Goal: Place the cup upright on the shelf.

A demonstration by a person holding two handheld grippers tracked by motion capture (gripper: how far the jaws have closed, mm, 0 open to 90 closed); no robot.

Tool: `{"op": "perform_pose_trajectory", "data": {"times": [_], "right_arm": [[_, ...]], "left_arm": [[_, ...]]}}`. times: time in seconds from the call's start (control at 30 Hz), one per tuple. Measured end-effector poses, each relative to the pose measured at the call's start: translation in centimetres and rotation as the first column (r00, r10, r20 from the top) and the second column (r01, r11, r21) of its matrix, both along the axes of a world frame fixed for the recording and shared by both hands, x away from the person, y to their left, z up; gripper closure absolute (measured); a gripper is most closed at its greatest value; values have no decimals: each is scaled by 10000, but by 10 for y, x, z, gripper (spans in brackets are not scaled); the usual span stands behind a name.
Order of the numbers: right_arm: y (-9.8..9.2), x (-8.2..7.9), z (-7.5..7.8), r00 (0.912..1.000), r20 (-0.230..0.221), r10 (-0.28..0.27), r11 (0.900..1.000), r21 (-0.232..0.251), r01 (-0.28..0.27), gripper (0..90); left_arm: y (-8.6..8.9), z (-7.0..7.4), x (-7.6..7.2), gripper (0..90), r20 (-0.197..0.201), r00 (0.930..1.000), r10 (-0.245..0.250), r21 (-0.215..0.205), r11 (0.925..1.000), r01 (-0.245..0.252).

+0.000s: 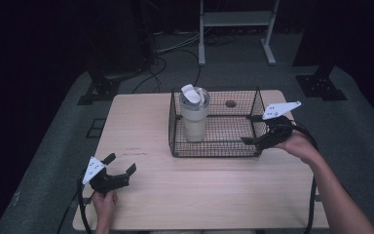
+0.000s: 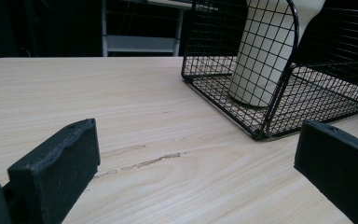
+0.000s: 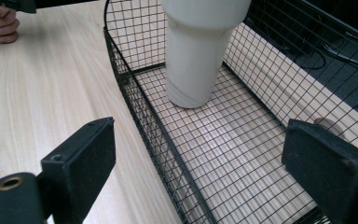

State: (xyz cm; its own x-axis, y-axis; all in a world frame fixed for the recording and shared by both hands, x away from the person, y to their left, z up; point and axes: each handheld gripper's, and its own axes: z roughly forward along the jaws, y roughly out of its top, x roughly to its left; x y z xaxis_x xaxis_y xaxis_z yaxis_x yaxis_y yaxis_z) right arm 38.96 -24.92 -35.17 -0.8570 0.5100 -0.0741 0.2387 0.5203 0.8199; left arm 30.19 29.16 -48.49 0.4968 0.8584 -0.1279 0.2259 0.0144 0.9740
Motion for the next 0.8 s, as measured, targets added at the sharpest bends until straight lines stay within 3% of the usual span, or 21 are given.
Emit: {"op": "perform_pose_trajectory", "data": {"times": [0.8], "right_arm": [[-15,-34,-25,9999,-47,151,9993,355,-149,93]], "left_arm": [[0,0,0,0,-9,10000,16,27,10000,-16]]}}
